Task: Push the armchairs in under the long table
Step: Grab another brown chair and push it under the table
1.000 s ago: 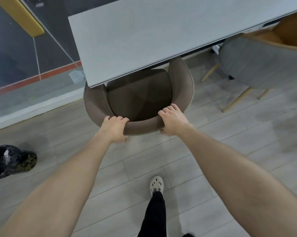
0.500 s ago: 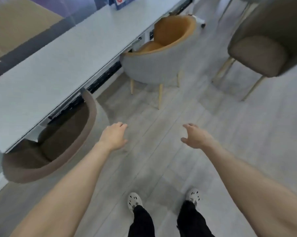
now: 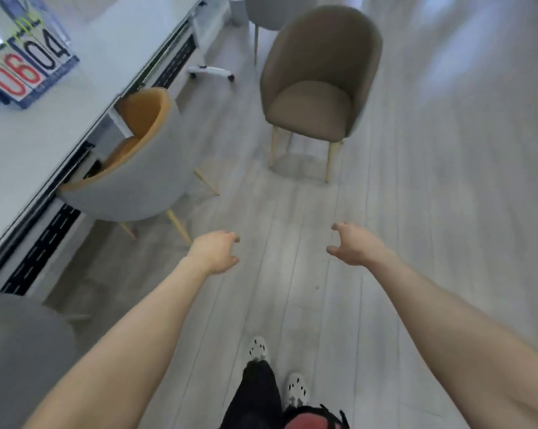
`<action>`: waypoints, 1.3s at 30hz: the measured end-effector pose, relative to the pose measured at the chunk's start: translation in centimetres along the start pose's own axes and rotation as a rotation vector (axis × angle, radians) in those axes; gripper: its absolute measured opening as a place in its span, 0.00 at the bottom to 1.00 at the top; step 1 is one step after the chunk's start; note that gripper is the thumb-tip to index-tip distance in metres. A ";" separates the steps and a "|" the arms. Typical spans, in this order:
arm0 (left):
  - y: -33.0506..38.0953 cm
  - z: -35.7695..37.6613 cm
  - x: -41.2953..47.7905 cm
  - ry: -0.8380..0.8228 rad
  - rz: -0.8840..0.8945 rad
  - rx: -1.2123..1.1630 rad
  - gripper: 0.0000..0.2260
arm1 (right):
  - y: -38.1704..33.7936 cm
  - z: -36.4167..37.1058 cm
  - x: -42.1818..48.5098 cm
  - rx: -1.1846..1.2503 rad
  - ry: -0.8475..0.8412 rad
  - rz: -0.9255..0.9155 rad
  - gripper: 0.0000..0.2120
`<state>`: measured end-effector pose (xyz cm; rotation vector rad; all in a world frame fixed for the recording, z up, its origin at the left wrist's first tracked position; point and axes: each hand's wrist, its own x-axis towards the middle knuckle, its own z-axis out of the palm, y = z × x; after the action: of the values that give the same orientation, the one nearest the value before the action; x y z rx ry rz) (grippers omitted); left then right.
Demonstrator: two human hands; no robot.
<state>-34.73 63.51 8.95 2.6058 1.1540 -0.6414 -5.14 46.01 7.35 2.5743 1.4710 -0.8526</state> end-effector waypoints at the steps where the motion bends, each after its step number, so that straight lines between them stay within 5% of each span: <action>1: 0.9 -1.0 2.0 -0.001 0.015 0.014 0.26 | 1.3 -0.9 1.1 0.008 0.000 0.015 0.34; 21: 24.5 -22.8 45.9 0.000 0.321 0.143 0.25 | 28.6 -23.9 27.1 0.070 0.034 0.202 0.31; 31: 35.6 -30.2 62.4 -0.011 0.124 0.024 0.20 | 43.3 -37.5 45.9 -0.055 -0.020 0.001 0.31; 39: 38.8 -35.0 71.8 0.021 -0.051 -0.082 0.23 | 47.3 -47.9 60.3 -0.151 -0.060 -0.173 0.30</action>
<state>47.48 97.00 6.72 2.5279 1.2299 -0.5660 77.75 82.19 8.23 2.3222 1.6892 -0.7943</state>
